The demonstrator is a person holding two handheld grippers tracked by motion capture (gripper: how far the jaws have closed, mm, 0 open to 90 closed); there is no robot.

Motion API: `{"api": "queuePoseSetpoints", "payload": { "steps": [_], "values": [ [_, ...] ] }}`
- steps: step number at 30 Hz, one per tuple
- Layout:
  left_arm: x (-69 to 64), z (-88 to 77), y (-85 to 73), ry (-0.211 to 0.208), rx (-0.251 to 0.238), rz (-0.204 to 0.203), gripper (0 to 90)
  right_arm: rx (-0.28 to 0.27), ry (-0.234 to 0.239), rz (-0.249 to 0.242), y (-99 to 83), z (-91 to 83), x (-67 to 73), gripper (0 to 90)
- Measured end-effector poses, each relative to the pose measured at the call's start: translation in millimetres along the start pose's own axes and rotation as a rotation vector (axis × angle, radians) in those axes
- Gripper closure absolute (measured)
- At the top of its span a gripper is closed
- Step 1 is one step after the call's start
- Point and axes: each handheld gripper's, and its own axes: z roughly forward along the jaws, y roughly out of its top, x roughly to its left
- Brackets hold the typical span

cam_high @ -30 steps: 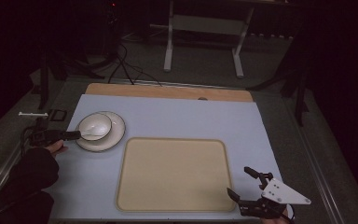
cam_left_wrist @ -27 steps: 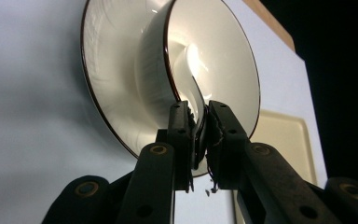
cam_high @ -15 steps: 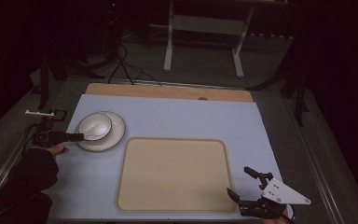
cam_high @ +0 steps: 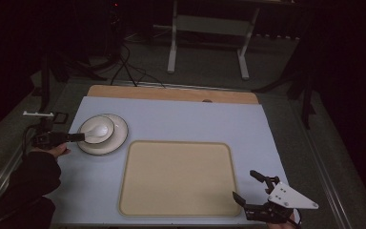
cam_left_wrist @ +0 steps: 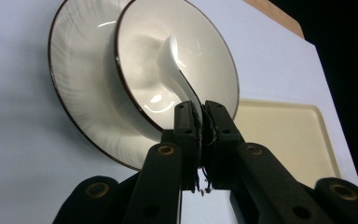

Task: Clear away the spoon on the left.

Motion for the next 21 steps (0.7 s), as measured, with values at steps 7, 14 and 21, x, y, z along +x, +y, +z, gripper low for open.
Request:
{"api": "queuePoseSetpoints", "payload": {
  "steps": [7, 14, 21],
  "values": [
    [-10.7, -11.1, -3.3, 0.007, -0.031, 0.021, 85.1, -0.003, -0.001, 0.004, 0.1, -0.5, -0.1, 14.1],
    [-24.8, -23.9, -5.1, 0.025, -0.066, 0.054, 85.0, -0.007, -0.004, 0.009, 0.3, -0.7, -0.1, 14.1],
    [-38.3, -33.0, -8.5, 0.038, -0.087, 0.083, 85.1, -0.011, -0.009, 0.013, 0.2, -1.3, -0.9, 14.1]
  ]
}}
